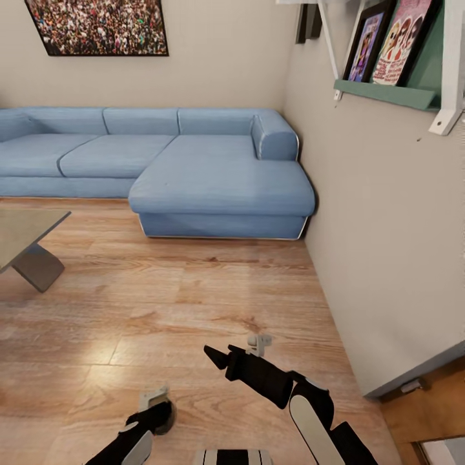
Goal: Place each of the two pumpkins and all three candles from the living room inside a cabinet in the living room (use any cabinet), then make sure every cabinet is closed, and position the cauldron so it is next to a table in the living room.
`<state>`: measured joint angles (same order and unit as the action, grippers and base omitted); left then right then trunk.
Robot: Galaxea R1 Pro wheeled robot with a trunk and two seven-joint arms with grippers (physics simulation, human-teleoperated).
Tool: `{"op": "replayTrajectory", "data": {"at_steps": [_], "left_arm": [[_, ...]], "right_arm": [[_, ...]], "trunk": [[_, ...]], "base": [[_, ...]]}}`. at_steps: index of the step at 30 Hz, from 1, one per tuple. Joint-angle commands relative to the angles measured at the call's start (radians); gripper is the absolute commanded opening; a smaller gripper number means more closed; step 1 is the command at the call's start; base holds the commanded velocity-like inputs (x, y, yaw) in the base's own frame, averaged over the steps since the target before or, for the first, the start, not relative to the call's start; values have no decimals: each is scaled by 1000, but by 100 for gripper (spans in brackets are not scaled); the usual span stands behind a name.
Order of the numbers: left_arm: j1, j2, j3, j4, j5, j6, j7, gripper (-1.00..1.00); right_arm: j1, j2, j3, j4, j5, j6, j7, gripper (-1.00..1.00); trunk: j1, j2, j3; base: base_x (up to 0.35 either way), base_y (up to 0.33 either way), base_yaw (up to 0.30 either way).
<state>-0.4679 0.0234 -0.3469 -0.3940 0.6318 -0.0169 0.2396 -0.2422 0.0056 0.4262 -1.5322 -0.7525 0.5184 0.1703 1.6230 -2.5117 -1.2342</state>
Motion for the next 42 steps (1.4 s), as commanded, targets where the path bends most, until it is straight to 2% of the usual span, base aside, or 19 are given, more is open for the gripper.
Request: {"op": "replayTrajectory", "data": {"at_steps": [1, 5, 9, 15, 18, 22, 27, 34, 42], "left_arm": [[1, 3, 12, -30, 10, 41, 9, -100], [4, 21, 90, -122, 9, 168, 11, -100], [5, 27, 128, -137, 10, 190, 13, -100], [5, 30, 140, -140, 10, 196, 13, -100], [5, 30, 148, -140, 11, 203, 13, -100], [5, 30, 154, -141, 10, 247, 15, -100], [5, 30, 156, -141, 9, 261, 16, -100], [5, 29, 206, -140, 8, 263, 17, -100], [5, 29, 208, -140, 8, 263, 17, -100]], "right_arm": [[-1, 0, -2, 0, -2, 24, -1, 100], [0, 0, -3, -2, -1, 66, -7, 100], [-1, 0, -3, -1, -1, 74, -25, 100], [-2, 1, -4, 1, -1, 75, -57, 100], [-2, 1, -28, 2, 0, 75, -59, 100], [-2, 3, -44, 2, 8, 73, -60, 100], [-2, 2, -47, 3, 8, 67, -59, 100], [-2, 2, -48, 3, 4, 62, -59, 100], [-2, 3, -49, 3, 4, 61, -59, 100]], "trunk": [[-1, 0, 3], [-2, 1, 19], [-4, 2, 34], [-7, 3, 57], [-8, 4, 69], [-10, 5, 84], [-12, 6, 104], [-15, 8, 131], [-19, 10, 162]], "base": [[0, 0, 0], [0, 0, 0], [0, 0, 0], [0, 0, 0], [0, 0, 0], [0, 0, 0], [0, 0, 0], [0, 0, 0], [0, 0, 0]]}}
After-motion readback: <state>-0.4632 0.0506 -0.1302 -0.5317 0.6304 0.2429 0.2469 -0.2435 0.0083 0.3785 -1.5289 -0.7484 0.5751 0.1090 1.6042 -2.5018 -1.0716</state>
